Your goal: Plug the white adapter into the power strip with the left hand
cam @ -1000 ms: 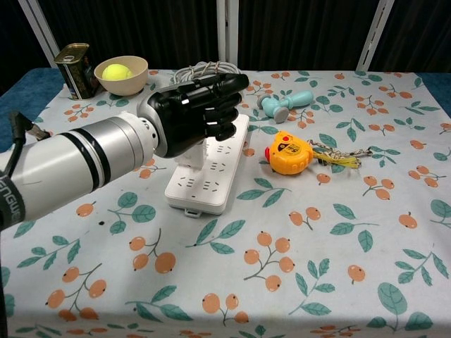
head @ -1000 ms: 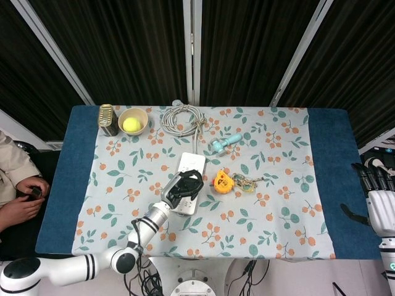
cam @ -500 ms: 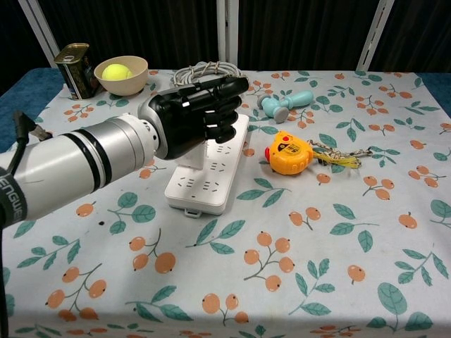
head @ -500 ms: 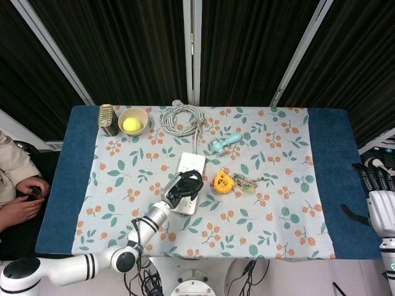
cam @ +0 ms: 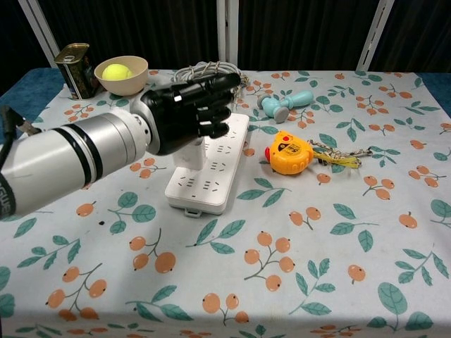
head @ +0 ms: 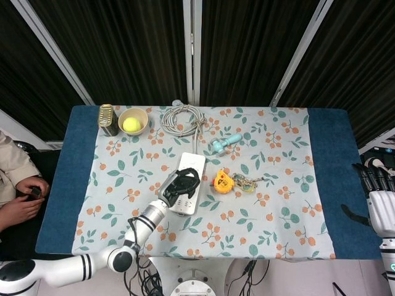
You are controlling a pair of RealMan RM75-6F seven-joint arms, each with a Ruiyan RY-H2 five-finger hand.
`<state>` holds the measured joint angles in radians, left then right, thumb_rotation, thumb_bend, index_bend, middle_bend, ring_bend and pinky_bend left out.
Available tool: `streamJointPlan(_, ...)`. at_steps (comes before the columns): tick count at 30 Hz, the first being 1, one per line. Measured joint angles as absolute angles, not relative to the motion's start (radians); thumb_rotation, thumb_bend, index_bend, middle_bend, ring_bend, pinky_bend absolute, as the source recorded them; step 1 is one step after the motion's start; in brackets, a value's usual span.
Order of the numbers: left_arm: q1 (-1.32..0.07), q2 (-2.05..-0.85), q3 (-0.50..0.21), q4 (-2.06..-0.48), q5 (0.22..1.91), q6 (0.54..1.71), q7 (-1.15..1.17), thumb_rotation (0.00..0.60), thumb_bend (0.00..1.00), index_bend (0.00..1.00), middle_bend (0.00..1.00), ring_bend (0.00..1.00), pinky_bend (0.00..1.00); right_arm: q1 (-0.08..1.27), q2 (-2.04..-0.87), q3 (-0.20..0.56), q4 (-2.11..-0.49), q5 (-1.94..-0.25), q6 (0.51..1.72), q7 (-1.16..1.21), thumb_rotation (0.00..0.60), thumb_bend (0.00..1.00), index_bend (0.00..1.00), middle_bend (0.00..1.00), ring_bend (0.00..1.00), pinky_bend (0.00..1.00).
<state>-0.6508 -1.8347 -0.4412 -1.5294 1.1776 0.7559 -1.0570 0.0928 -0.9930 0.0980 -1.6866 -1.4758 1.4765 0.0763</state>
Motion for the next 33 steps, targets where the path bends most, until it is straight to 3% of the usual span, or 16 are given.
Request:
streamJointPlan(7,-0.628,-1.732,-0.485,-1.59,1.25,0.819,-1.063,0.6,0.42,0.58,0.68,0.62,0.69,0.093,-0.986,0.097,-1.681,-1.48,1.474,0.088,0.6,0.12,0.07,0.09,0.0,0.0)
streamJointPlan(11,-0.613,-1.645,-0.486,-1.583,1.294,0.844,-1.004,0.6,0.4,0.4,0.55,0.47,0.51,0.1,-0.981,0.096,-1.672,-1.485,1.461,0.101,0.6,0.12,0.07,0.09,0.0,0.0)
streamJointPlan(15,-0.59,-1.587,-0.466,-1.531,1.341,0.915,-0.837,0.6,0.31,0.35,0.45,0.35,0.35,0.112,-0.979,0.092,-1.653,-1.492,1.435,0.124,0.6,0.12,0.05,0.08,0.0,0.0)
streamJointPlan(19,-0.558,-1.54,-0.431,-1.471,1.383,1.001,-0.591,0.6,0.14,0.25,0.27,0.16,0.15,0.126,-0.98,0.09,-1.636,-1.499,1.415,0.156,0.6,0.12,0.0,0.01,0.0,0.0)
streamJointPlan(22,-0.527,-1.49,-0.397,-1.446,1.4,1.051,-0.359,0.6,0.04,0.22,0.2,0.08,0.03,0.138,-0.987,0.091,-1.617,-1.506,1.406,0.177,0.6,0.12,0.0,0.0,0.0,0.0)
streamJointPlan(28,-0.417,-1.349,-0.31,-1.471,1.409,1.187,0.076,0.6,0.03,0.22,0.18,0.06,0.0,0.153,-0.999,0.092,-1.59,-1.509,1.39,0.207,0.6,0.12,0.0,0.0,0.0,0.0)
streamJointPlan(33,-0.279,-1.232,-0.207,-1.544,1.424,1.345,0.201,0.6,0.03,0.22,0.18,0.06,0.0,0.15,-1.01,0.084,-1.585,-1.51,1.391,0.208,0.6,0.12,0.0,0.0,0.0,0.0)
